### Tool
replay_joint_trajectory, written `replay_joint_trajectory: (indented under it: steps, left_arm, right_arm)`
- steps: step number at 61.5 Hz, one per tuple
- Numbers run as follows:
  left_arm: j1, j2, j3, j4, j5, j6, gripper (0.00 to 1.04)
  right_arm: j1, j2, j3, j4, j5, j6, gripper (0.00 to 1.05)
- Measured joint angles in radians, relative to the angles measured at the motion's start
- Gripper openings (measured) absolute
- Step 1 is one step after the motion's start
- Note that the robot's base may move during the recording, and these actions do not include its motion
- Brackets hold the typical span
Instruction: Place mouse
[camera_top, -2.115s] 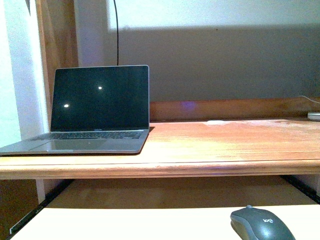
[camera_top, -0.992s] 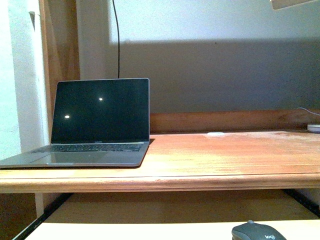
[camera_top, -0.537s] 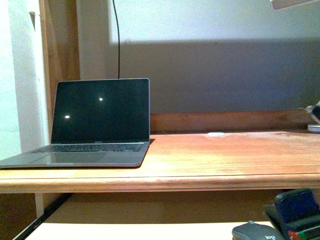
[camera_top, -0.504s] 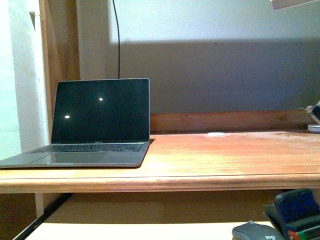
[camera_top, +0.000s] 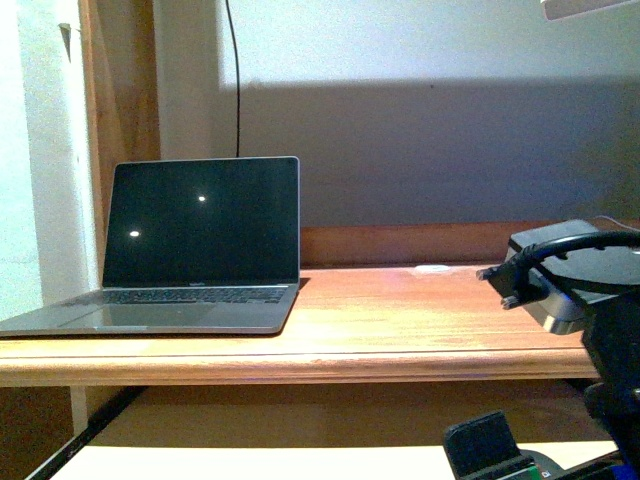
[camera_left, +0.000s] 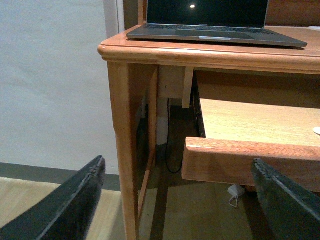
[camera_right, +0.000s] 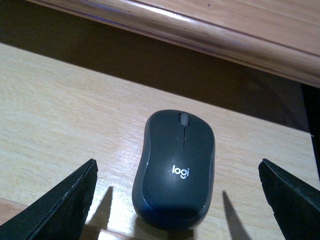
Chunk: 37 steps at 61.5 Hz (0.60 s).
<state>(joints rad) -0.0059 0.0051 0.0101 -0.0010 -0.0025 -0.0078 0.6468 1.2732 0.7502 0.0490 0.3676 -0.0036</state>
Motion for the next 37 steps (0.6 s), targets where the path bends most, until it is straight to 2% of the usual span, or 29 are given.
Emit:
replay_joint_trajectory:
  steps: [3,37]
  left_arm:
    - [0.000,0.000,0.000,0.000,0.000,0.000,0.98]
    - [0.000,0.000,0.000,0.000,0.000,0.002,0.97]
  right_arm:
    - [0.000,0.023,0.012,-0.003,0.005,0.011,0.97]
    - [-0.027,0.167,0.069,-0.005,0.063,0.057,0.97]
